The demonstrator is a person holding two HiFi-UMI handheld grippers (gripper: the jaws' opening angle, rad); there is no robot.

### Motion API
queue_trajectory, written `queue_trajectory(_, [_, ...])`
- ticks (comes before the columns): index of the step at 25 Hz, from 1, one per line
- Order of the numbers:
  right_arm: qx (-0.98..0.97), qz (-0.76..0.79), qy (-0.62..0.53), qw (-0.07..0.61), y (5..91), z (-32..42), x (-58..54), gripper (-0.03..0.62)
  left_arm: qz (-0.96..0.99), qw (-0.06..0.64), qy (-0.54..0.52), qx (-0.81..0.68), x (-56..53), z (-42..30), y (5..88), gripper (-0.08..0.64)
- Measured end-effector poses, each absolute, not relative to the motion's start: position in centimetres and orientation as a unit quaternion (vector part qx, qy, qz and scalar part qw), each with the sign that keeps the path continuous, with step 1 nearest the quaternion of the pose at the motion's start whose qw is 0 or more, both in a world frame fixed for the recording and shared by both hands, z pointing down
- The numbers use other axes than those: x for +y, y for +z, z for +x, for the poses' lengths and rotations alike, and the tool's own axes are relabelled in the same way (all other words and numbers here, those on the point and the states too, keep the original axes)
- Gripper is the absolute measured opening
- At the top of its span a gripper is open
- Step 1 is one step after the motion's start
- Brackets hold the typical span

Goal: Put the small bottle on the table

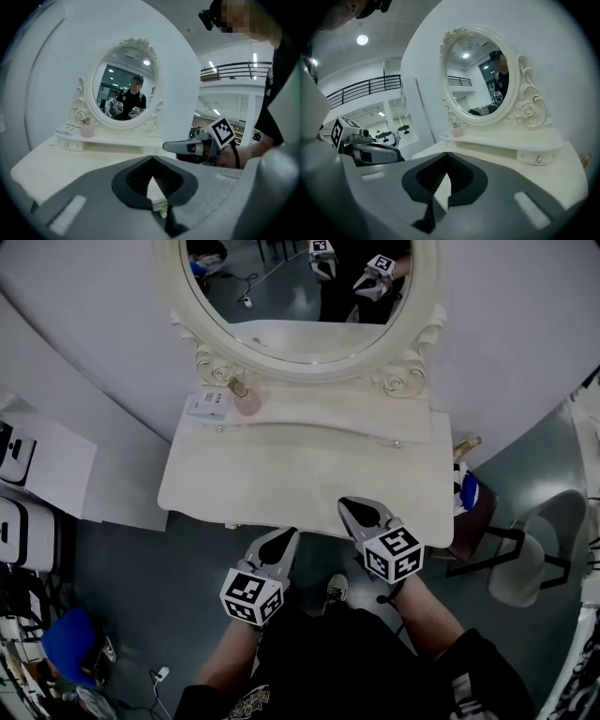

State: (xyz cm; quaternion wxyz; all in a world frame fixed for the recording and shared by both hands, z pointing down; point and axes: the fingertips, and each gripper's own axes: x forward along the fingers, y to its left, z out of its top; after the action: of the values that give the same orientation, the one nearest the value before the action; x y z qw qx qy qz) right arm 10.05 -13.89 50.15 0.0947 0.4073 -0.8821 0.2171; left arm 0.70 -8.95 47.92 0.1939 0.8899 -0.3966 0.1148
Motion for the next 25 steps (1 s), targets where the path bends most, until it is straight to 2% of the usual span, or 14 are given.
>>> queue_trajectory(25, [-0.858, 0.453, 0.218, 0.103, 49.2, -2.4, -7.0, 0.028, 0.915, 0.193, 0.098, -0.341, -6.0, -11.3, 47.4, 0.0])
